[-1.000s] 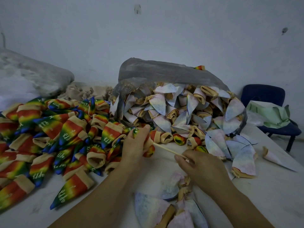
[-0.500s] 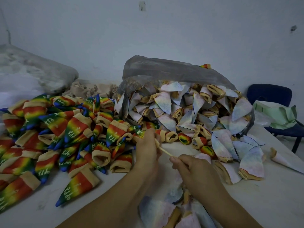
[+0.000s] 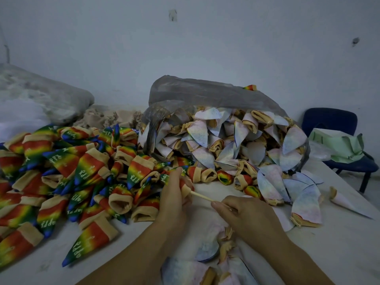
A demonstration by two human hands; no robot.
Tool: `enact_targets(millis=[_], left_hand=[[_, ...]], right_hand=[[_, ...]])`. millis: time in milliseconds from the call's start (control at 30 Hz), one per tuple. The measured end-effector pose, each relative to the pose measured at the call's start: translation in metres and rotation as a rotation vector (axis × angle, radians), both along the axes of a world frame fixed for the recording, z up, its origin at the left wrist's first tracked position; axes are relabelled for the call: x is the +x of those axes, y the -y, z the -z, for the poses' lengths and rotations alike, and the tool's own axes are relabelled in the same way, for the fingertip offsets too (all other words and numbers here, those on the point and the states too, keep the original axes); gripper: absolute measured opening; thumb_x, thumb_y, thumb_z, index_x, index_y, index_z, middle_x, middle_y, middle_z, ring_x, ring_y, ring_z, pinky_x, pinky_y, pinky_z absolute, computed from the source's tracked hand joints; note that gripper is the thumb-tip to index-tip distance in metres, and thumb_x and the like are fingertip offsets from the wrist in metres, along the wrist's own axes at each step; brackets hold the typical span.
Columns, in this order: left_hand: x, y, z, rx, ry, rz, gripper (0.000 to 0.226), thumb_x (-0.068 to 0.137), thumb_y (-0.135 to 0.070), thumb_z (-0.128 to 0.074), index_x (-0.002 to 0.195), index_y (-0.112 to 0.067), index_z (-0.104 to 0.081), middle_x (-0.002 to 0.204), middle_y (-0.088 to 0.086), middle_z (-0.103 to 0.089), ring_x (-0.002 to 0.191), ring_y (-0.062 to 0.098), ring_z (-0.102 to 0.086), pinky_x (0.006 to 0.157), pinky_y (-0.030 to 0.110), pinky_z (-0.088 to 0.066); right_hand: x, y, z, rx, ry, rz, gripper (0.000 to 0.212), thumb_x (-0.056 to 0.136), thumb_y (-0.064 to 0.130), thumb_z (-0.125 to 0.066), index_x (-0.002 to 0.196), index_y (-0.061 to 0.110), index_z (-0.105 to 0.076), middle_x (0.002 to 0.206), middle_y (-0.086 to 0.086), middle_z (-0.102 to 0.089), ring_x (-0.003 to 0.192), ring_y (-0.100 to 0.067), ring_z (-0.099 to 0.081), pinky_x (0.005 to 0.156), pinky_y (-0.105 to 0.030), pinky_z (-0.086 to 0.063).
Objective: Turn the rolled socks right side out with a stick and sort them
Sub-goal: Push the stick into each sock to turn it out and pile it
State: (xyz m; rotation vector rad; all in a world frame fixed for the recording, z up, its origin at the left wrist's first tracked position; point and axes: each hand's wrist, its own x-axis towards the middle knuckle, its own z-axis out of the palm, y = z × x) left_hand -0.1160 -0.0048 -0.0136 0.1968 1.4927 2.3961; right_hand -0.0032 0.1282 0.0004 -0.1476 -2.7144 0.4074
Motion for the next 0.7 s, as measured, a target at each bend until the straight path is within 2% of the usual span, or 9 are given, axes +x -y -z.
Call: enact_targets(millis=[133,200,267,333,400,500,600,700], left_hand=[[0.004,-0.003,-0.005,0.084,0.044,0.085,0.05,0.099,-0.034,-0.048,0.053,-0.014,-0.043,0.048,-0.001,-0.035,0.036,0.01,-0.023,0.035,0.021,-0.019],[0.007,-0.008,-0.008,0.032,0.031,0.06,0.051,0.099,-0.028,-0.047,0.049,-0.017,-0.042,0.049,0.0,-0.033,0.037,0.011,-0.021,0.037,0.02,-0.017],[0.009,-0.013,-0.012,-0.024,0.001,0.02,0.055,0.097,-0.023,-0.045,0.042,-0.021,-0.041,0.046,0.0,-0.03,0.038,0.012,-0.02,0.039,0.021,-0.017],[0.01,-0.016,-0.014,-0.057,-0.019,-0.01,0.061,0.097,-0.022,-0.044,0.036,-0.023,-0.04,0.043,-0.001,-0.03,0.036,0.012,-0.021,0.04,0.021,-0.019],[0.01,-0.018,-0.016,-0.114,-0.028,-0.042,0.066,0.098,-0.023,-0.041,0.032,-0.023,-0.04,0.04,-0.002,-0.032,0.034,0.012,-0.025,0.042,0.023,-0.021],[0.011,-0.02,-0.018,-0.228,-0.024,-0.101,0.062,0.097,-0.027,-0.042,0.035,-0.023,-0.042,0.038,-0.002,-0.036,0.034,0.013,-0.032,0.04,0.024,-0.027],[0.012,-0.018,-0.013,-0.317,-0.032,-0.146,0.042,0.095,-0.029,-0.044,0.057,-0.013,-0.046,0.043,-0.003,-0.035,0.035,0.009,-0.032,0.035,0.019,-0.028],[0.016,-0.016,-0.006,-0.259,-0.055,-0.127,0.032,0.095,-0.033,-0.047,0.069,-0.015,-0.049,0.05,-0.004,-0.032,0.047,0.011,-0.033,0.049,0.026,-0.03]], right_hand=[[0.002,-0.003,-0.001,-0.036,0.005,-0.011,0.055,0.076,0.076,-0.015,0.058,0.032,-0.043,0.053,0.006,-0.045,0.055,-0.009,-0.046,0.058,-0.036,-0.044],[0.001,0.003,-0.001,-0.074,0.005,0.013,0.057,0.08,0.073,-0.022,0.069,0.03,-0.059,0.062,0.006,-0.058,0.063,-0.008,-0.054,0.062,-0.034,-0.047],[0.0,0.011,0.0,-0.145,-0.007,0.028,0.061,0.081,0.07,-0.025,0.082,0.026,-0.068,0.074,0.005,-0.067,0.069,-0.006,-0.058,0.065,-0.031,-0.048],[-0.001,0.019,0.001,-0.254,-0.018,0.038,0.06,0.078,0.07,-0.025,0.079,0.028,-0.067,0.07,0.007,-0.066,0.063,-0.005,-0.057,0.064,-0.028,-0.048],[-0.003,0.029,0.005,-0.361,-0.031,0.066,0.046,0.084,0.065,-0.034,0.07,0.03,-0.062,0.058,0.01,-0.059,0.057,-0.005,-0.055,0.064,-0.03,-0.048],[-0.007,0.037,0.01,-0.464,-0.003,0.134,0.041,0.09,0.058,-0.042,0.06,0.033,-0.055,0.05,0.014,-0.053,0.058,-0.004,-0.056,0.065,-0.032,-0.05],[-0.007,0.031,0.008,-0.397,0.005,0.141,0.042,0.09,0.059,-0.04,0.064,0.032,-0.059,0.059,0.012,-0.059,0.063,-0.003,-0.057,0.065,-0.029,-0.049],[-0.005,0.022,0.005,-0.134,-0.013,0.129,0.052,0.088,0.065,-0.029,0.079,0.029,-0.065,0.073,0.007,-0.065,0.068,-0.006,-0.058,0.066,-0.029,-0.049]])
